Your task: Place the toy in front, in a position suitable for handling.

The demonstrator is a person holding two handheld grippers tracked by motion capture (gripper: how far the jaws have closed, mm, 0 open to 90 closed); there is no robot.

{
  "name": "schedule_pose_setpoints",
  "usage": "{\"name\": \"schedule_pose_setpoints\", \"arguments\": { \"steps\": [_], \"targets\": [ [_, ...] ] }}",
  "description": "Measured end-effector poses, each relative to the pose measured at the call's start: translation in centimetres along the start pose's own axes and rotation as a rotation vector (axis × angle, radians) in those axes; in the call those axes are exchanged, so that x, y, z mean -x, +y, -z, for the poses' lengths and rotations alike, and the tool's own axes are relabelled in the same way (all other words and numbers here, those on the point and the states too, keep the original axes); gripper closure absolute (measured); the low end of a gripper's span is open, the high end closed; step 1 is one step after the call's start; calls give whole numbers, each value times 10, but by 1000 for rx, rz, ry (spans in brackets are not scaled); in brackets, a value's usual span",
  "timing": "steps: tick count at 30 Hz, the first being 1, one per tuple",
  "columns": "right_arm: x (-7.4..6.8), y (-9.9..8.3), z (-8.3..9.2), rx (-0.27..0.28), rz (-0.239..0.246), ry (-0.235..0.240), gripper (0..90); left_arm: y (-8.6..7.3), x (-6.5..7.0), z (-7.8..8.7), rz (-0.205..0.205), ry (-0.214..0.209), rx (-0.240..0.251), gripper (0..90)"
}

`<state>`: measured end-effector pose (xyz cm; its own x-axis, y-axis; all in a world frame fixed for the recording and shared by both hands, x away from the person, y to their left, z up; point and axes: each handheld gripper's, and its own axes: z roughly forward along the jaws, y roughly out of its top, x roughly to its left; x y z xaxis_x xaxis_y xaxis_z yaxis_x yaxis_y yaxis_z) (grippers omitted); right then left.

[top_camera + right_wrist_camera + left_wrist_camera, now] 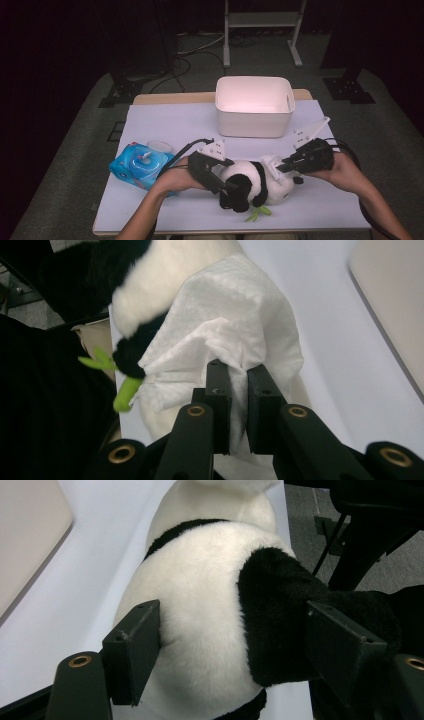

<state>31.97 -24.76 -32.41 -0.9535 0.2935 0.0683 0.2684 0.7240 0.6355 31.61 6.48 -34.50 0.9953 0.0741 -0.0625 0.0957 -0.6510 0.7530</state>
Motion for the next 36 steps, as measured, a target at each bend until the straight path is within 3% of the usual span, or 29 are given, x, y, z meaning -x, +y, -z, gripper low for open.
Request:
{"name": "schedule_pose_setpoints", "arguments": {
  "steps": [4, 7, 12, 15, 21, 31, 36],
  "targets": [
    [2, -15, 8, 8, -27, -3, 813, 2, 0, 0, 0, 5, -6, 241],
    [-1, -19, 3, 16, -33, 6, 814, 4, 1, 0, 3, 5, -16, 229],
    [-4, -18, -9, 29, -47, 32, 816, 12, 2, 2, 9, 3, -16, 218],
    [-4, -15, -11, 33, -43, 21, 816, 17, 1, -2, 11, 4, -27, 212],
    [-7, -12, -16, 32, -30, 29, 817, 24, 1, -13, 17, -10, -64, 184],
    [-15, -6, -24, 13, -8, 41, 820, 30, -1, -30, 10, 16, -159, 163],
    [-17, -7, -26, 9, -7, 57, 820, 32, -1, -39, 14, 11, -181, 138]
  ]
}}
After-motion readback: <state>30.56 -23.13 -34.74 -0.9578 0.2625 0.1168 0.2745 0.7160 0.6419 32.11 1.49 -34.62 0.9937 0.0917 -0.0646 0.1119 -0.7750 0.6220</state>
